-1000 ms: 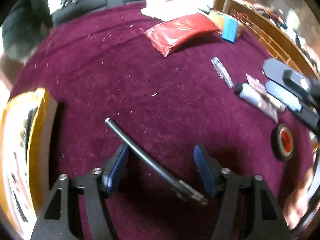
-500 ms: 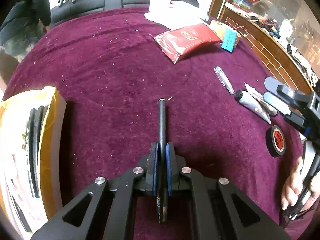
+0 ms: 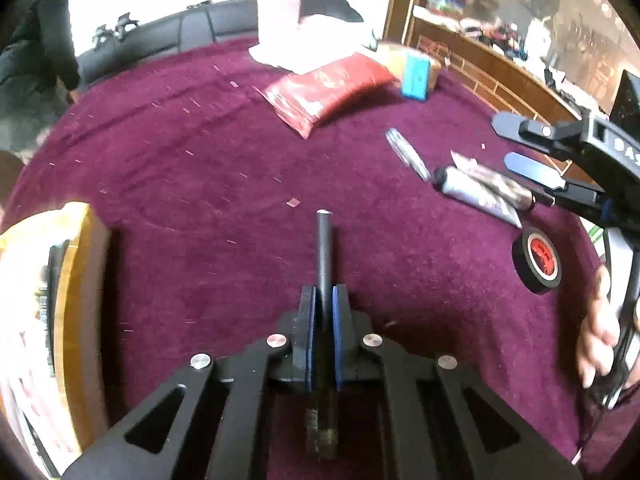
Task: Organize objects
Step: 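Grasp the clear blue-capped pen with the right gripper, then carry the rod and pen into the box and open both grippers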
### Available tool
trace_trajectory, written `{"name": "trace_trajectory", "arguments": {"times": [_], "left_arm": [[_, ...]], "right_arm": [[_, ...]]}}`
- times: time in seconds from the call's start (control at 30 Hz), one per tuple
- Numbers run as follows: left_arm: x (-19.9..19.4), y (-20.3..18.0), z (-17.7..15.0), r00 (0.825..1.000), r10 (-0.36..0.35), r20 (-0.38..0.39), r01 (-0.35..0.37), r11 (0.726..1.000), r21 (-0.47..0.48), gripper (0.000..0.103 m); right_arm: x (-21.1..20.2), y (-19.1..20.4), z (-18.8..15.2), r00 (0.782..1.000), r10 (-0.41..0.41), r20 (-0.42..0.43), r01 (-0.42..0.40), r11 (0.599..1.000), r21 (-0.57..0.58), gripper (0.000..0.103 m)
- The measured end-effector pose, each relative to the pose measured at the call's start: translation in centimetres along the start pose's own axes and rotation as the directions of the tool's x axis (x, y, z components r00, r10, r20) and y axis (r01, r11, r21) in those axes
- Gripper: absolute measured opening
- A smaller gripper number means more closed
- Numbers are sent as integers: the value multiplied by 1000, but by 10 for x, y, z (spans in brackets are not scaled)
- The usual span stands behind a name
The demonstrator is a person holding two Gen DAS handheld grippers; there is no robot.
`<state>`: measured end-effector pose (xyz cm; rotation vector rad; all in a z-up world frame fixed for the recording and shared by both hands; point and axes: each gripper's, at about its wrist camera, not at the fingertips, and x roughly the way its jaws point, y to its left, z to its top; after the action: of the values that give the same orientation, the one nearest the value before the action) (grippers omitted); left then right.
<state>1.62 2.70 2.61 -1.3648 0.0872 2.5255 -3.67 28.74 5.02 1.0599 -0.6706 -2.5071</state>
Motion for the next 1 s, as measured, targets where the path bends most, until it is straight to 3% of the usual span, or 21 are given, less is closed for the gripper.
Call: {"name": "trace_trajectory", "arguments": {"times": [0.13,0.23,0.43,0.5,0.63,0.83,1.0], "left_arm": [[-32,26,-4,998,-43,54,47,996,-82,5],[-57,43,-11,992,-73,100,87,986,-145,5],[-95,76,-30,977,-107,186,148,964,-220,5],[-105,85,-36,971,-110,212,159,960,-229,5],[-122,103,-45,954,-129,272,195,952,-235,5],[-145,128,-57,932,-130,338,224,940,-257,5],[-170,149,-74,918,-100,383,218,935,-278,5]], "right_arm": [[17,16,17,995,-36,-91,30,997,-66,63],[48,33,26,979,-74,-190,46,988,-146,63],[117,52,25,908,-303,-290,205,924,-322,61],[130,52,24,884,-370,-286,259,896,-361,55],[130,57,23,870,-434,-233,321,858,-400,14],[110,49,23,903,-365,-227,289,906,-309,13],[69,66,16,959,-197,-205,148,961,-232,13]]}}
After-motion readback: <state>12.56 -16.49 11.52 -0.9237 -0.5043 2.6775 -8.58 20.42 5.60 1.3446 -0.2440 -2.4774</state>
